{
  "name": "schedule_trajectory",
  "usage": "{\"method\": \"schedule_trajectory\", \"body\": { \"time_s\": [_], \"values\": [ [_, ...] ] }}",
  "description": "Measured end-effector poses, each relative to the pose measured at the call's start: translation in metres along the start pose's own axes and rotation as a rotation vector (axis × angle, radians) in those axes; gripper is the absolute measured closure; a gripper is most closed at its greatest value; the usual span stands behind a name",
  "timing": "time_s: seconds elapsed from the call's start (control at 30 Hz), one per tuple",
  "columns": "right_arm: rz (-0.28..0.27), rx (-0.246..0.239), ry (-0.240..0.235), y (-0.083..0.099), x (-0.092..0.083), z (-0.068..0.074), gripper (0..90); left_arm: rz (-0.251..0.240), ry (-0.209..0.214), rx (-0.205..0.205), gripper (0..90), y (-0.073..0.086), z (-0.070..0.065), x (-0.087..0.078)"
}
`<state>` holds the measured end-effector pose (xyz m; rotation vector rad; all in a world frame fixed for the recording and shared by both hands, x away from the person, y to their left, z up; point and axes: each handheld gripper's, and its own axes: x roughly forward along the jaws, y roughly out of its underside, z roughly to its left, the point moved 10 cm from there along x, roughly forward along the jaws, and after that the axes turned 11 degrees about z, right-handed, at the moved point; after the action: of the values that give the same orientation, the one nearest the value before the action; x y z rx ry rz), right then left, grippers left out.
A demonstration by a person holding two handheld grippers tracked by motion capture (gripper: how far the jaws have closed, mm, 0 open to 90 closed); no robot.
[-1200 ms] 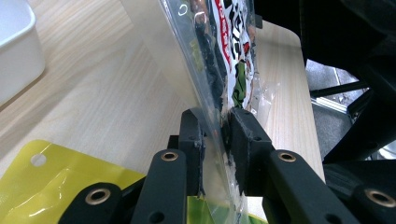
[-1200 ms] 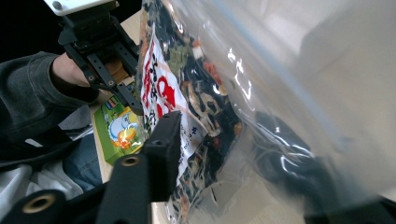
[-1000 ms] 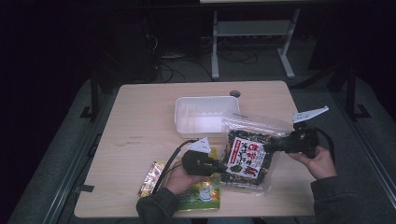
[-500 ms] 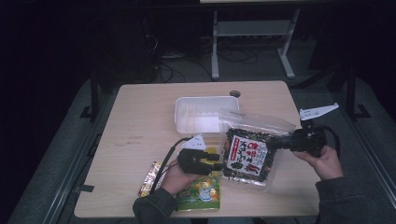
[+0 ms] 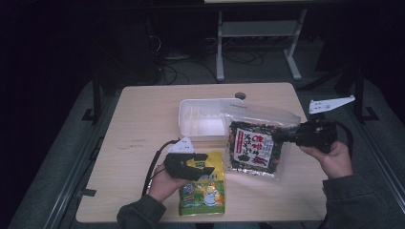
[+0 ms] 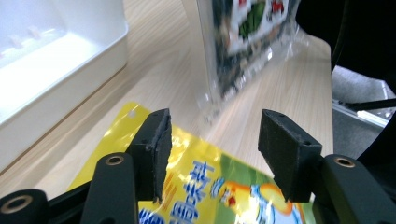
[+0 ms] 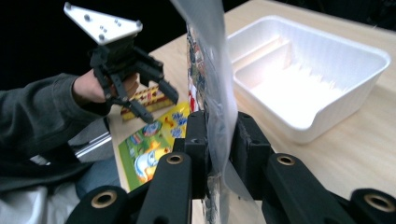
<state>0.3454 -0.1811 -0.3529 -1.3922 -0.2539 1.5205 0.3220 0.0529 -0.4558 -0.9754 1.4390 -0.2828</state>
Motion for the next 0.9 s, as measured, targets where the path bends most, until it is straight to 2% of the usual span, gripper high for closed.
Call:
{"method": "schedule_trajectory", "body": {
  "time_s": [0.27, 0.43, 0.6, 0.7, 0.9],
  "values": [
    [-0.072, 0.006, 0.074, -0.028, 0.0, -0.005, 76.7, 0.031, -0.043, -0.016, 37.1, 0.021, 0.006, -0.019],
    [-0.086, 0.003, 0.109, -0.046, 0.006, -0.01, 76.7, 0.036, -0.055, -0.03, 33.0, 0.034, 0.009, -0.027],
    [-0.087, 0.002, 0.144, -0.06, 0.013, -0.014, 76.7, 0.012, -0.055, -0.057, 31.2, 0.048, 0.011, -0.033],
    [-0.108, 0.004, 0.155, -0.07, 0.015, -0.014, 76.7, 0.007, -0.063, -0.075, 30.6, 0.057, 0.014, -0.037],
    [-0.135, 0.004, 0.205, -0.094, 0.024, -0.019, 76.7, -0.001, -0.083, -0.08, 29.4, 0.063, 0.018, -0.045]
  ]
}}
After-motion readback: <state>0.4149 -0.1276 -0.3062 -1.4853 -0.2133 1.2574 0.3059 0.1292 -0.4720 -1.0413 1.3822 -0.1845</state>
